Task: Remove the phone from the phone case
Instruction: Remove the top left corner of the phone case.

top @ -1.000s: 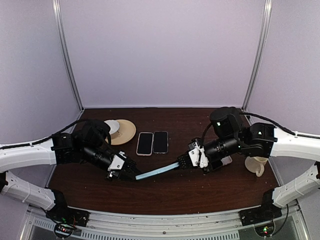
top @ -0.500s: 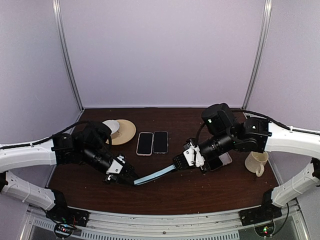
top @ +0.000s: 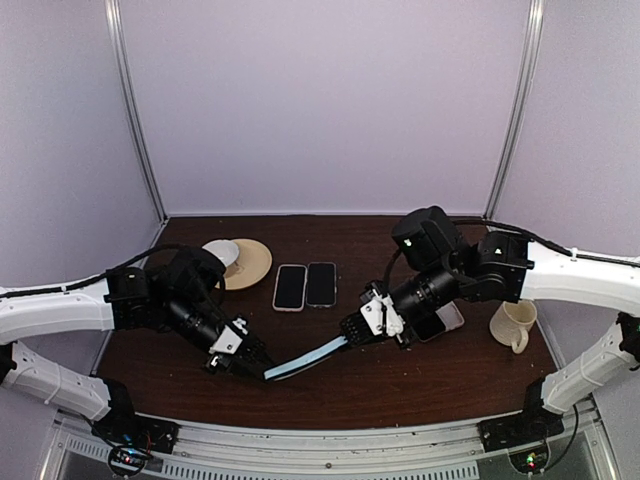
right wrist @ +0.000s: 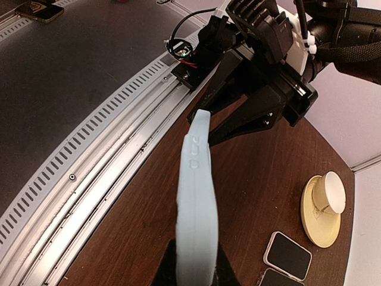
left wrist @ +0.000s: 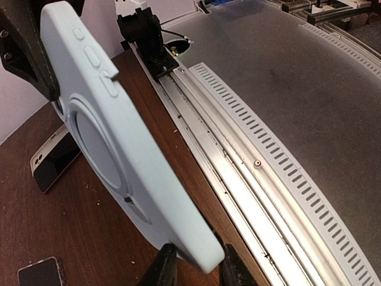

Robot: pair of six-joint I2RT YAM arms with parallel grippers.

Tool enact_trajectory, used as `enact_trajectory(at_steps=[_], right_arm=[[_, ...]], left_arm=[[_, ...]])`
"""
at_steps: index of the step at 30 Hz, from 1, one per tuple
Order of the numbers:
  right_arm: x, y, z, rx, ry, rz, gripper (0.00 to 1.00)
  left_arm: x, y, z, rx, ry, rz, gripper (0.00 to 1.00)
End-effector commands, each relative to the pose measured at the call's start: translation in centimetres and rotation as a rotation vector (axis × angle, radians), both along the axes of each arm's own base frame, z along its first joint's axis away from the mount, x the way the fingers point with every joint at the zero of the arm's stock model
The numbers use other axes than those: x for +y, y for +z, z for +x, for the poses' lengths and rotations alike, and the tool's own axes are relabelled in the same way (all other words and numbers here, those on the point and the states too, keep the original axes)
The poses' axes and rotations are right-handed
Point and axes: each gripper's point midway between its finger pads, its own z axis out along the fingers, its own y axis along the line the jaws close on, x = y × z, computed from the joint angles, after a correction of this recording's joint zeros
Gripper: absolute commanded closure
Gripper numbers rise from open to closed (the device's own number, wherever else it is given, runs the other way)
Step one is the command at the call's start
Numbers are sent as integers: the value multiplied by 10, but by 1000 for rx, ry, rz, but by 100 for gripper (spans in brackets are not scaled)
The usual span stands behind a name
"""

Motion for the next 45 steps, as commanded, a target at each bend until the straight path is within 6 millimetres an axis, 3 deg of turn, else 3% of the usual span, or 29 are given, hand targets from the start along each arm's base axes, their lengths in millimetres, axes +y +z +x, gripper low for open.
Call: enact_trajectory(at_steps=[1,11,24,27,31,38,45], right_arm=[[4,19,-20,11,95,64,100],[8,23,-33,71,154,73,100],[14,13,-50,127,211,31,100],[13,12,-47,114,194,29,100],[8,10,-39,66,139,29,100],[-17,13,-9,-31,-41,49,100],[-32,19,13,-127,-183,118,100]], left_arm=[[-7,18,-2,-36,-46,-82,75],[-9,17,1,-36,-36,-67,78],[-11,15,10,-71,-2,-58,77],[-12,15,18,-107,37,-63,72],[-11,16,29,-164,86,-61,58],[-4,16,38,-253,121,-43,32],[-2,19,48,-317,163,-46,30]])
